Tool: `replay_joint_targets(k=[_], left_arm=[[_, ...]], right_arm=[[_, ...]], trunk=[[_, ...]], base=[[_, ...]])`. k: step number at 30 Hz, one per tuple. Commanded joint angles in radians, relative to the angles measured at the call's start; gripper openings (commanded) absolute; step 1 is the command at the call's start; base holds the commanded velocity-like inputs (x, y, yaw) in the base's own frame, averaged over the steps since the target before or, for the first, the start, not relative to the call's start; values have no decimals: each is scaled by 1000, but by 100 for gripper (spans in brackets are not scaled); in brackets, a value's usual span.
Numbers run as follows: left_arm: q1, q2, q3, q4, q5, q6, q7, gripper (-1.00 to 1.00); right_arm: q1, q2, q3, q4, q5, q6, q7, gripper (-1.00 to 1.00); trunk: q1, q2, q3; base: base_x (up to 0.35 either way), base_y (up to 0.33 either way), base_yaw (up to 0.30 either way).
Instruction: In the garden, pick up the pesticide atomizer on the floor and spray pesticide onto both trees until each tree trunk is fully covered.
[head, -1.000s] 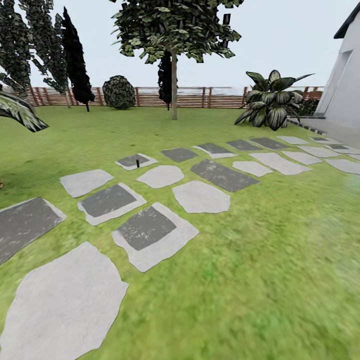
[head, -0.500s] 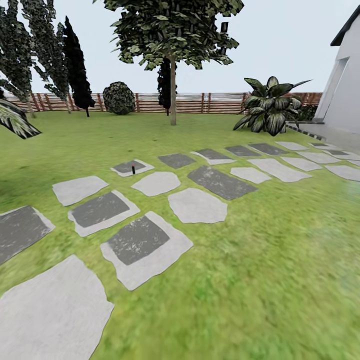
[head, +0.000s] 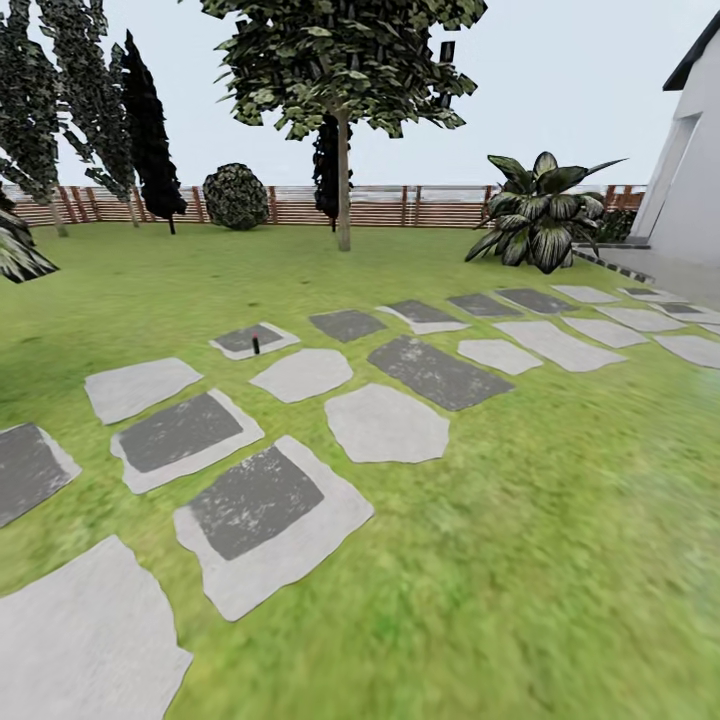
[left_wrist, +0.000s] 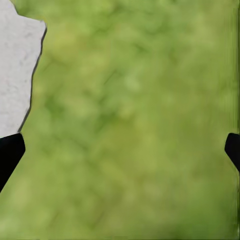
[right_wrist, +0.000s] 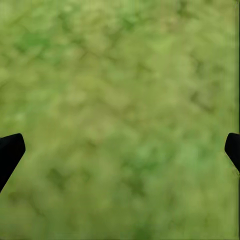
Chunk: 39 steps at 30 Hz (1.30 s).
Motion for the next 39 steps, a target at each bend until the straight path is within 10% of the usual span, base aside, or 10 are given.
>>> replay_joint_targets(k=[1, 39], left_arm=[[0, 0, 0, 0, 0, 0, 0, 100], [0, 2, 1, 0, 2, 2, 0, 100]], right_arm=[[0, 0, 0, 0, 0, 0, 0, 100], [0, 1, 0, 0, 0, 0, 0, 100]], trunk=[[0, 0, 0], [0, 0, 0]], base=[[305, -168, 0], [311, -146, 43]])
